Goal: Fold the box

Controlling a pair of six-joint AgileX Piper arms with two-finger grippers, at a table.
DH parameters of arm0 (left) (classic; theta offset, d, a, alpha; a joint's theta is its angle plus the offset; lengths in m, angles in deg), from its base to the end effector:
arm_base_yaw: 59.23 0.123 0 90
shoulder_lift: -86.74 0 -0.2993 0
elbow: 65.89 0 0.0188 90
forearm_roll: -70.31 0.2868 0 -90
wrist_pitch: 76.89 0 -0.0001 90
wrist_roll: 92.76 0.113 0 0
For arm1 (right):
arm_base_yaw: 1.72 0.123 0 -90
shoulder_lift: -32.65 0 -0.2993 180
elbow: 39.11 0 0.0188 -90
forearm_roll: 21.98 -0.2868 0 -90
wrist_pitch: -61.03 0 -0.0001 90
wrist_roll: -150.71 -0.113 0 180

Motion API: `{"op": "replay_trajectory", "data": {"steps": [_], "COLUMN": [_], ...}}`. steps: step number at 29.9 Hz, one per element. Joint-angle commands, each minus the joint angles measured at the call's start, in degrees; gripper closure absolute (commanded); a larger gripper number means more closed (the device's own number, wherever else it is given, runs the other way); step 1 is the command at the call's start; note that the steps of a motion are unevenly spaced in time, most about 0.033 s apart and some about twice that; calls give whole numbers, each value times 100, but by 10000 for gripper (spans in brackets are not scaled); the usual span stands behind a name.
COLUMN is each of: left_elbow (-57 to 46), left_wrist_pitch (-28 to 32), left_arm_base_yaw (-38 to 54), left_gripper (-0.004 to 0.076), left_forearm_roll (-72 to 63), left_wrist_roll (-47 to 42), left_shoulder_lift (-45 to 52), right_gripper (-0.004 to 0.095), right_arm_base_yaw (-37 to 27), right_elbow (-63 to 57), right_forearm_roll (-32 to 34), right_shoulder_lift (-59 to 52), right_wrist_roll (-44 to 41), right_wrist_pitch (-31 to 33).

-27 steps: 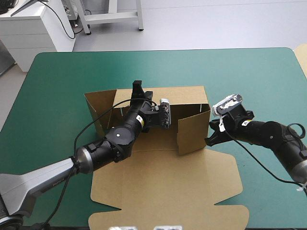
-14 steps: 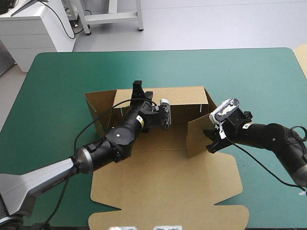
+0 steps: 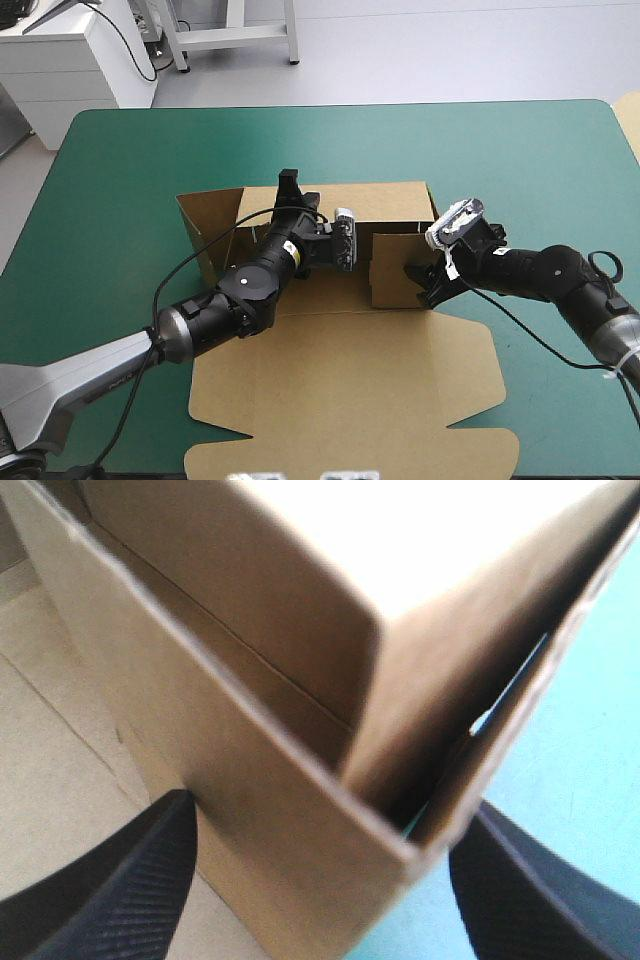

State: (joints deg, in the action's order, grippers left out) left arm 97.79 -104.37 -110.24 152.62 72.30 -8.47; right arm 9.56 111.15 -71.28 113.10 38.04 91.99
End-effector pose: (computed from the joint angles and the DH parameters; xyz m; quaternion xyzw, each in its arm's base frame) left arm 0.2866 -0.2717 0.2900 0.6373 0.5342 0.2666 0.4872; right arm 0.2893 0.1027 0.2678 -0.3372 0.8317 0.1416 0.4178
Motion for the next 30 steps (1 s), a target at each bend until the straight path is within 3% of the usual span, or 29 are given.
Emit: {"op": "replay_trajectory", "data": {"steps": [1, 7, 9, 12, 18, 20, 26, 30], "left_elbow": [-116, -280, -280, -280, -280, -280, -280, -269], "left_wrist_pitch": [257, 329, 491, 721, 819, 819, 966, 1022], "left_arm_base_yaw": [-54, -54, -54, -54, -54, -54, -54, -227], "left_gripper": [731, 731, 731, 731, 731, 731, 700, 503], "left_forearm_roll": [-383, -373, -359, -359, -359, -359, -359, -324], "left_wrist_roll": [240, 240, 240, 240, 240, 240, 228, 228], "left_shoulder_lift": [190, 190, 190, 190, 183, 183, 193, 319], "right_gripper": [262, 266, 307, 445, 855, 926, 925, 925], "right_arm_base_yaw": [-9, -9, -9, -9, -9, -9, -9, -9], "right_elbow": [169, 169, 169, 169, 169, 169, 169, 169], "right_forearm_roll": [-241, -360, -431, -434, -468, -567, -743, -737], "right_shoulder_lift": [-126, -78, -41, -32, -32, -32, -42, -42], "right_wrist_roll": [166, 212, 252, 265, 273, 273, 197, 8], "right_wrist_pitch": [-213, -151, -108, -43, 264, 304, 59, -58]}}
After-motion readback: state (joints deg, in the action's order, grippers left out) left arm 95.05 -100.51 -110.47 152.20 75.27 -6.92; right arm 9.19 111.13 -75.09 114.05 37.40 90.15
